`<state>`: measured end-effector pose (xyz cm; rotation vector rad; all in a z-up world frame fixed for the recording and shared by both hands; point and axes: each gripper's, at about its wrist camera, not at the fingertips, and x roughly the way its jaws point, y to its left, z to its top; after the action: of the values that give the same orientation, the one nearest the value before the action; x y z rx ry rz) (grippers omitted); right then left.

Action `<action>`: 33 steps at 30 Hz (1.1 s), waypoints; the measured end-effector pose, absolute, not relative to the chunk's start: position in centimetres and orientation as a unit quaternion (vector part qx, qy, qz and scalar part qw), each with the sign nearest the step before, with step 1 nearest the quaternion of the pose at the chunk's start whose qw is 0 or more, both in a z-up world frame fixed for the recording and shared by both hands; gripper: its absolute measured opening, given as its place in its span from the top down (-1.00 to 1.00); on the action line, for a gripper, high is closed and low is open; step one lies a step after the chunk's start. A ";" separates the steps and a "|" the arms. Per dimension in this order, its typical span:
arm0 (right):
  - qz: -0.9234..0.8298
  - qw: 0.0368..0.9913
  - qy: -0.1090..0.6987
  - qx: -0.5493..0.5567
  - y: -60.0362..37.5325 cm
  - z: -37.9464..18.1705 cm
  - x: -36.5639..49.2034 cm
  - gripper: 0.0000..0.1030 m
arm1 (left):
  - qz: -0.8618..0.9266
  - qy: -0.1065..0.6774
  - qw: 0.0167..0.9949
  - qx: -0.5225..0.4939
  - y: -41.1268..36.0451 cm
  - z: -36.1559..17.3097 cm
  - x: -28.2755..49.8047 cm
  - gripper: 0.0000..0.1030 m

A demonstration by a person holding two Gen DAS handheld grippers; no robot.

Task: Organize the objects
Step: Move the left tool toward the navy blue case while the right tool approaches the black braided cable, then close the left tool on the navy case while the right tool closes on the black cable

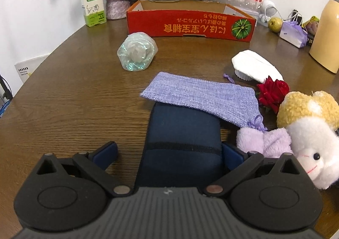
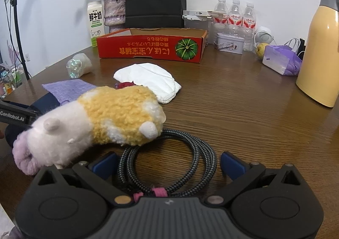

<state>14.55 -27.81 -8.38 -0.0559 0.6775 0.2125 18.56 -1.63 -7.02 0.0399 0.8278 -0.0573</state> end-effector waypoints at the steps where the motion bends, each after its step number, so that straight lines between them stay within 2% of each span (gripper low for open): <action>1: 0.104 0.937 0.332 -0.027 -27.8 -8.4 14.6 -1.00 | -0.029 0.406 0.913 0.020 -1.6 -7.0 18.7 -1.00; 12: 0.106 0.936 0.333 -0.028 -27.8 -8.4 14.6 -1.00 | -0.016 0.390 0.920 0.014 -1.7 -7.2 18.0 -0.98; 14: 0.106 0.936 0.333 -0.029 -27.8 -8.4 14.6 -1.00 | -0.021 0.384 0.923 0.016 -1.7 -7.2 17.6 -0.88; 17: 0.105 0.937 0.333 -0.029 -27.8 -8.4 14.5 -1.00 | -0.029 0.375 0.926 0.018 -1.7 -6.8 16.8 -0.50; 19: 0.103 0.937 0.333 -0.028 -27.9 -8.4 14.5 -1.00 | -0.026 0.373 0.927 0.020 -1.7 -6.7 16.3 -0.43; 23: 0.093 0.940 0.329 -0.022 -27.9 -8.4 14.1 -0.97 | -0.021 0.367 0.930 0.022 -1.4 -6.7 15.6 -0.41; 28: 0.082 0.945 0.317 -0.017 -27.7 -8.4 13.2 -0.76 | -0.015 0.364 0.931 0.021 -1.0 -6.6 15.0 -0.39; 33: 0.072 0.948 0.308 -0.013 -27.4 -8.4 12.3 -0.70 | -0.020 0.353 0.935 0.013 -0.5 -6.4 14.2 -0.35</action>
<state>12.33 -27.45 -8.40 -0.0264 0.6278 0.1474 14.15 -0.52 -6.43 0.0268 0.7223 -0.0410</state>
